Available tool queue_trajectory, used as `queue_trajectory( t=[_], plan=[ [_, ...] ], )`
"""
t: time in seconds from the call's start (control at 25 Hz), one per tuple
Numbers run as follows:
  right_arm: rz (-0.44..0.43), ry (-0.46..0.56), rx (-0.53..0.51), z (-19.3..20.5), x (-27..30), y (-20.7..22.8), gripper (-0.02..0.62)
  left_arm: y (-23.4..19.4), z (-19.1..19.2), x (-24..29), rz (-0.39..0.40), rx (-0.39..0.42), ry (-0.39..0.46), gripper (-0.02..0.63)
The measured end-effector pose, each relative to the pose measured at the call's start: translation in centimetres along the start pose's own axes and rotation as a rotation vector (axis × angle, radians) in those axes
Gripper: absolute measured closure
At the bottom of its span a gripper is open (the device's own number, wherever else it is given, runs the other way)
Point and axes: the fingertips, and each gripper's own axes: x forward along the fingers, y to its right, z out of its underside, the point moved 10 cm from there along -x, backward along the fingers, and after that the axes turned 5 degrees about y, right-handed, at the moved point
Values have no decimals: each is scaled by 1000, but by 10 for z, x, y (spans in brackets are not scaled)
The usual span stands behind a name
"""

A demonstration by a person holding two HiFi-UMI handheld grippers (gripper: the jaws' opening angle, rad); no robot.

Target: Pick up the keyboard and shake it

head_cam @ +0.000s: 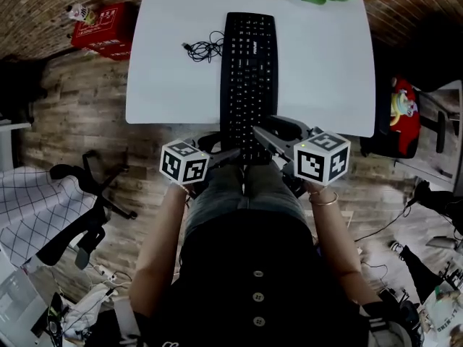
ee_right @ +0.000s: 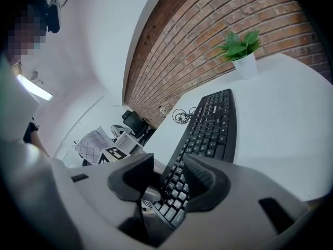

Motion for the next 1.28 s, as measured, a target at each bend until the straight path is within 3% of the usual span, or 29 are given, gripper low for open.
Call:
queue_trajectory(
  t=[0.2,0.44,0.6,0.68,0.8,0.96,1.12,1.28],
  plan=[
    [-10,18,-41,-9,0,-12,410,12,-21,-25,-74,127,57,325],
    [-27,57,-129,-34,-17,-24,426,44,-66,-33,-34,205,167,327],
    [-27,100,-185,-50,-25,-33,478,66,-95,-42,6,272,271,331],
    [-23,123,-220,-57,-28,-36,501,73,-111,-46,3,304,322,362],
    [-21,165,-261,-65,-34,-42,544,80,-128,-52,-39,346,386,530],
    [-49,195,-303,-74,-38,-48,557,89,-143,-54,-43,383,432,551],
    [-63,206,-328,-79,-39,-51,563,96,-152,-57,-29,362,497,578],
    [-55,215,-355,-83,-38,-52,565,96,-158,-54,-62,347,487,586]
  ],
)
